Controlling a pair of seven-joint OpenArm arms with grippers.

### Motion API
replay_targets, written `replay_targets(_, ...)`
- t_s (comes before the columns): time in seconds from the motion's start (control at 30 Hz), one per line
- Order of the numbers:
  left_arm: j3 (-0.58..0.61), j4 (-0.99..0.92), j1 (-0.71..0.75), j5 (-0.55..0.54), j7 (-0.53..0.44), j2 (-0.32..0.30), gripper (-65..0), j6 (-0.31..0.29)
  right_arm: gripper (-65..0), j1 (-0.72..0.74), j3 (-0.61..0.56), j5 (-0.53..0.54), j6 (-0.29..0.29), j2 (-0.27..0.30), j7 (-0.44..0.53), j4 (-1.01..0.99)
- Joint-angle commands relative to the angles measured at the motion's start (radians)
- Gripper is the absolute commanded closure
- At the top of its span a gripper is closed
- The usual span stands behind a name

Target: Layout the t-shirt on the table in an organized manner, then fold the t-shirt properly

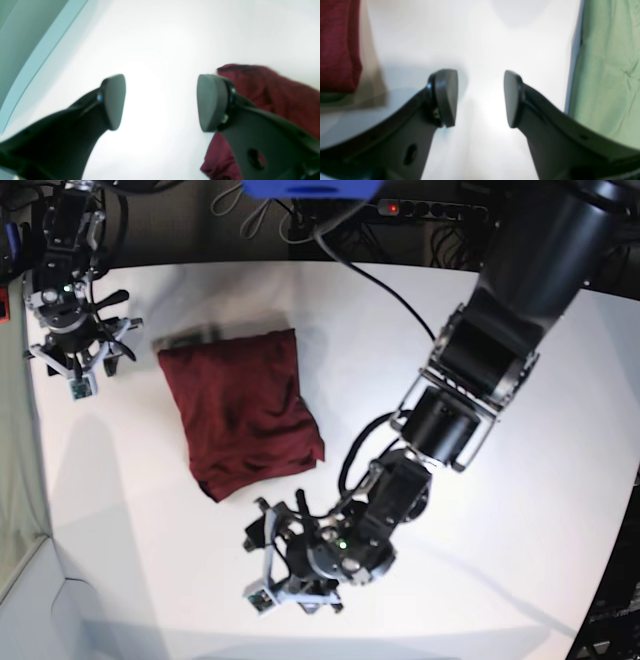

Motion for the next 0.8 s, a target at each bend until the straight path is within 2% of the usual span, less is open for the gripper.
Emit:
replay_targets(0.0,-0.021,0.032,-0.024,-0.009,0.008,-0.017,-43.2,0.003,-30.1,0.010,0.005,0.004,-0.002,0.010,0.021,0.016)
replay_targets(0.1,-0.065,0.125,0.011,-0.016,0.103,-0.088,-43.2,0.003,-30.2,0.033,0.003,0.006,-0.002,-0.005,0.021,0.013)
replay_targets(0.2,-0.159,0.259,0.085,-0.016,0.189,-0.187,-43.2,0.003,-30.2,0.064,0.003,0.006,-0.002,-0.008,0.021,0.006)
replay_targets(0.33,-0.314,0.464,0.244,-0.016,0.321,-0.327,-43.1,0.003,-30.1,0.093,-0.020,0.006,-0.002,-0.010,0.027,-0.023)
replay_targets(0.47,-0.475,0.648,0.439,-0.016,0.388,-0.442,-43.1,0.003,-29.8,0.107,-0.030,0.009,0.000,-0.013,0.029,-0.077)
replay_targets(0.53,-0.586,0.731,0.543,-0.018,0.405,-0.473,-43.1,0.003,-29.8,0.107,-0.030,0.011,0.000,-0.040,0.030,-0.083)
replay_targets(0.67,-0.830,0.836,0.711,-0.018,0.423,-0.473,-43.1,0.003,-29.8,0.096,-0.064,0.009,0.003,-0.088,0.032,-0.077)
replay_targets(0.77,-0.951,0.871,0.800,-0.018,0.420,-0.471,-43.1,0.002,-29.8,0.069,-0.103,0.009,0.003,-0.105,0.032,-0.059)
